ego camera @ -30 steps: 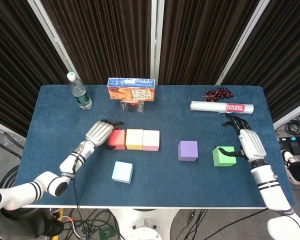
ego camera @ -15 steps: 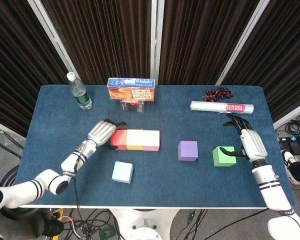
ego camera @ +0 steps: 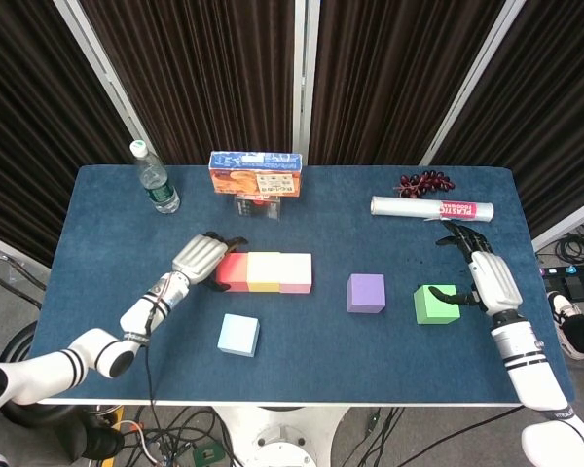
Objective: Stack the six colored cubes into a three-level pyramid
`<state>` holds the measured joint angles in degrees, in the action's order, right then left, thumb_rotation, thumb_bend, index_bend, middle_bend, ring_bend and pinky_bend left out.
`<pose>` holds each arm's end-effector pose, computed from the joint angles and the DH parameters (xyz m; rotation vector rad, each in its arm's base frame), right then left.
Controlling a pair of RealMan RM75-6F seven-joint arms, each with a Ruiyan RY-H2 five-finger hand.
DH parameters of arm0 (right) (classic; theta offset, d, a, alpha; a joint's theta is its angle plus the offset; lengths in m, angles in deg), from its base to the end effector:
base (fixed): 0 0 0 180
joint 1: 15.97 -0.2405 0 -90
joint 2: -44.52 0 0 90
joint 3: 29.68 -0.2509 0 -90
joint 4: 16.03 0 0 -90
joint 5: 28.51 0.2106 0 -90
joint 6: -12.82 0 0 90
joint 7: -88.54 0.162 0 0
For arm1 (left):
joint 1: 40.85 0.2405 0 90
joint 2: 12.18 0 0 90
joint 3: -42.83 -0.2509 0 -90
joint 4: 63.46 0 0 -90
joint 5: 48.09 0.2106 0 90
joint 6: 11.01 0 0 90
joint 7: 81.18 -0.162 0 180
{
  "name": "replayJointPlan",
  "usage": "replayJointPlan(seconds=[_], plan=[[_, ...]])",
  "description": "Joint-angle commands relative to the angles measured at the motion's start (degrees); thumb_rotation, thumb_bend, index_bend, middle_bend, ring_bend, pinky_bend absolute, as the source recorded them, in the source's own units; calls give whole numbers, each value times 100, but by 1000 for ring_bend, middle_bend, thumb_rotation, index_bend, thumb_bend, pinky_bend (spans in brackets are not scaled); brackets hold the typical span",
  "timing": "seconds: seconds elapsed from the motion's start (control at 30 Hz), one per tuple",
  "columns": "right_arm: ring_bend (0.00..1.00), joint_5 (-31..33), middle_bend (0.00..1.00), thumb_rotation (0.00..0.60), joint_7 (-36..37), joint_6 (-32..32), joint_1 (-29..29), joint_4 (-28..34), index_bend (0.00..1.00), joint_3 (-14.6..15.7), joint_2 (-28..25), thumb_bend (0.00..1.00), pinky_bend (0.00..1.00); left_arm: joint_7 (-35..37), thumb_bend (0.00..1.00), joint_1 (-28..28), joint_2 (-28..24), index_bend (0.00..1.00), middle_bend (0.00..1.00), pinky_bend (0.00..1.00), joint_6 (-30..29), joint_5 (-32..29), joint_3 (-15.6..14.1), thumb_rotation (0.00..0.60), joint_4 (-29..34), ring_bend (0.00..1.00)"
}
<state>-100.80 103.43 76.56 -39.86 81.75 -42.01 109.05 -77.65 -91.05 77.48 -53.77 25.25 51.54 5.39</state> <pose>-0.2304 -0.3166 0.1255 1.3958 -1.2947 1.2055 -0.1421 0.4033 -0.0337 -2.0056 -1.0248 -0.9253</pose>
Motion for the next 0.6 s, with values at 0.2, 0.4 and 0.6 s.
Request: replayJointPlan(seconds=[0.2, 0.4, 0.6], plan=[[0, 3, 247, 600, 1, -3, 6, -5, 0, 5, 8, 112, 0, 28, 129, -2, -19, 174, 297, 218, 12, 16, -15, 600, 28, 284], [0, -14, 243, 600, -58, -53, -31, 13, 0, 19, 41, 113, 0, 55, 129, 22, -58, 172, 258, 214, 12, 28, -47, 600, 93, 265], [0, -17, 236, 600, -155, -120, -116, 61, 0, 3, 98, 113, 0, 49, 128, 90, -123, 168, 183, 205, -97, 49, -65, 600, 236, 201]])
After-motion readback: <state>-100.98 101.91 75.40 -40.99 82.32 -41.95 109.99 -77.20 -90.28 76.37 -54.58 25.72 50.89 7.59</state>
